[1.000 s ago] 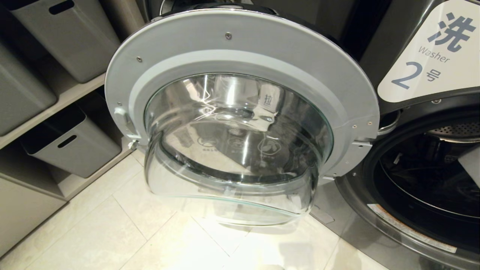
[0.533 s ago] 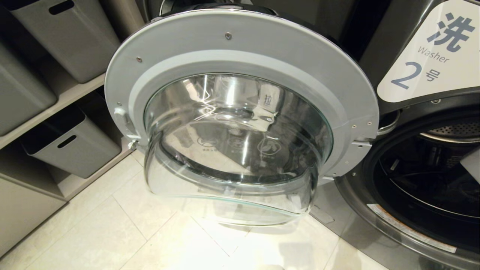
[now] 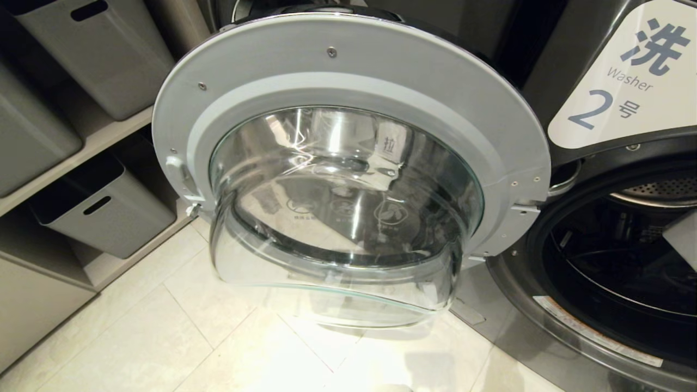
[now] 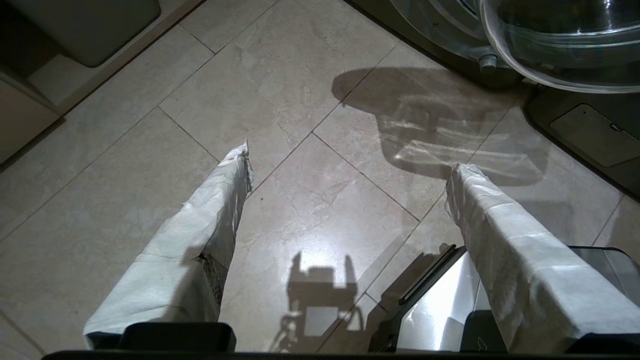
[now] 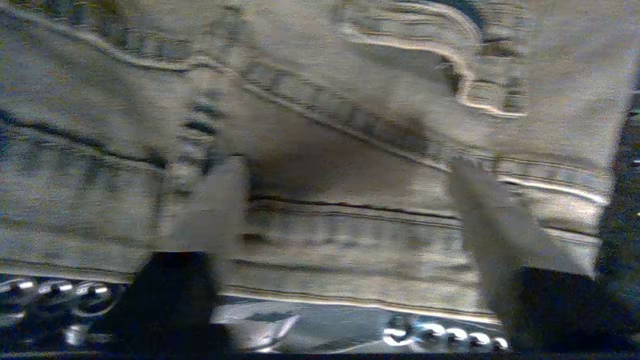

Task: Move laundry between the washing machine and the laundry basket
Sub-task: Pick a cloth and place it into the basket

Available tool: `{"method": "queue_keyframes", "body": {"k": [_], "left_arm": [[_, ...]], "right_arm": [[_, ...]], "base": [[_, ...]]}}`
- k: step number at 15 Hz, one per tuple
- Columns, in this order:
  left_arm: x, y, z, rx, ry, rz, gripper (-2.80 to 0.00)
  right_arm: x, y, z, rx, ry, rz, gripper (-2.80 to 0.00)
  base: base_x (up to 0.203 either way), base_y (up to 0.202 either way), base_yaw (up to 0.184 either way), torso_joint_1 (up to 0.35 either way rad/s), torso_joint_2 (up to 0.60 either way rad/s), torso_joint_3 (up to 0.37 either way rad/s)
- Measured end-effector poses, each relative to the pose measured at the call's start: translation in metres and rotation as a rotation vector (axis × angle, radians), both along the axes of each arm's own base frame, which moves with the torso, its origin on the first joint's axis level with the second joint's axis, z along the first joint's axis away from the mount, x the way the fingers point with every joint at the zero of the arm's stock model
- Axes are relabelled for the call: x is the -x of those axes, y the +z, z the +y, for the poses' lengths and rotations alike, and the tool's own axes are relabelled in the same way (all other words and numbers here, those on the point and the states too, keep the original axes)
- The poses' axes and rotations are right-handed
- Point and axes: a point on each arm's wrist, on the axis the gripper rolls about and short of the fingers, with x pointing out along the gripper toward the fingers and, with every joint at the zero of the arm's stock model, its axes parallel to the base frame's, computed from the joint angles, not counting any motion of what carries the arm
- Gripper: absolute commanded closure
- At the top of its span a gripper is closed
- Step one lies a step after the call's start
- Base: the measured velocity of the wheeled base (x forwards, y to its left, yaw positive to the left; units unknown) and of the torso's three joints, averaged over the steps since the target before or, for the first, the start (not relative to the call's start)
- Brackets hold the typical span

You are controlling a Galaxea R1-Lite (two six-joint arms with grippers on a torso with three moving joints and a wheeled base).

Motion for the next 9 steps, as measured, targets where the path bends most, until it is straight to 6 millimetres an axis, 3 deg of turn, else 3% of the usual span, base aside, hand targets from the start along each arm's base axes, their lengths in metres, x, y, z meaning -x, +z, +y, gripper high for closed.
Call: {"method": "queue_keyframes", "body": {"k": [9], "left_arm": [[0.0000,0.0000,0.0000,0.000,0.000,0.000,-2.80]], "right_arm": [[0.0000,0.0076,-0.0032,0.006,-0.010,-0.016,0.00]], "base": [[0.000,0.000,0.000,0.000,0.00,0.000]]}}
